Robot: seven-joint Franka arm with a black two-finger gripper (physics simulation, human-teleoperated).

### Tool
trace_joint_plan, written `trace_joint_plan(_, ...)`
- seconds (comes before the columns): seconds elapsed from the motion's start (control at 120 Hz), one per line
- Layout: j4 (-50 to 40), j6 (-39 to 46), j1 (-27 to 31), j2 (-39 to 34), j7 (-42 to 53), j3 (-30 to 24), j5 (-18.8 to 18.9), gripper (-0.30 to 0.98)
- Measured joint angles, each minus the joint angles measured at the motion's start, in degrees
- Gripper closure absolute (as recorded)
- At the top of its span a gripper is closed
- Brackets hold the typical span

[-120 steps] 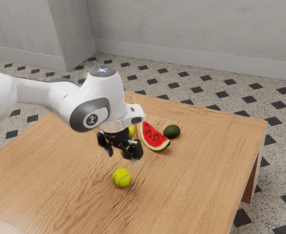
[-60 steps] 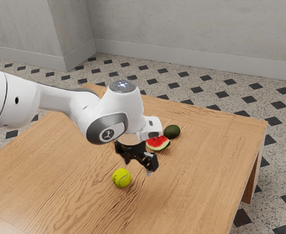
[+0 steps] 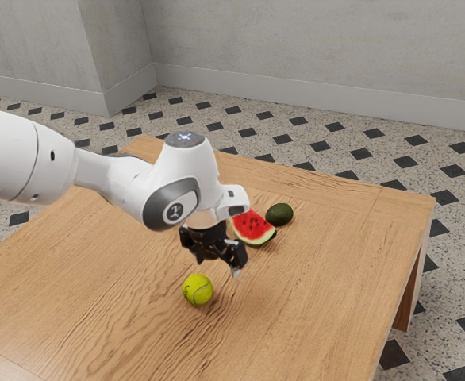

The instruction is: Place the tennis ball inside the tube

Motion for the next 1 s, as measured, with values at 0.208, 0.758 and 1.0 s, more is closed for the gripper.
trace_joint_plan(0.208, -3.22, 0.25, -0.32, -1.53, 3.07, 1.79, -1.79, 0.0)
trace_joint_plan(0.758, -4.58, 0.87, -2.39, -1.88, 8.65, 5.86, -4.31, 0.0)
trace_joint_plan(1.0, -4.85, 1.35, -2.35, -0.78, 11.67, 6.34, -8.83, 0.0)
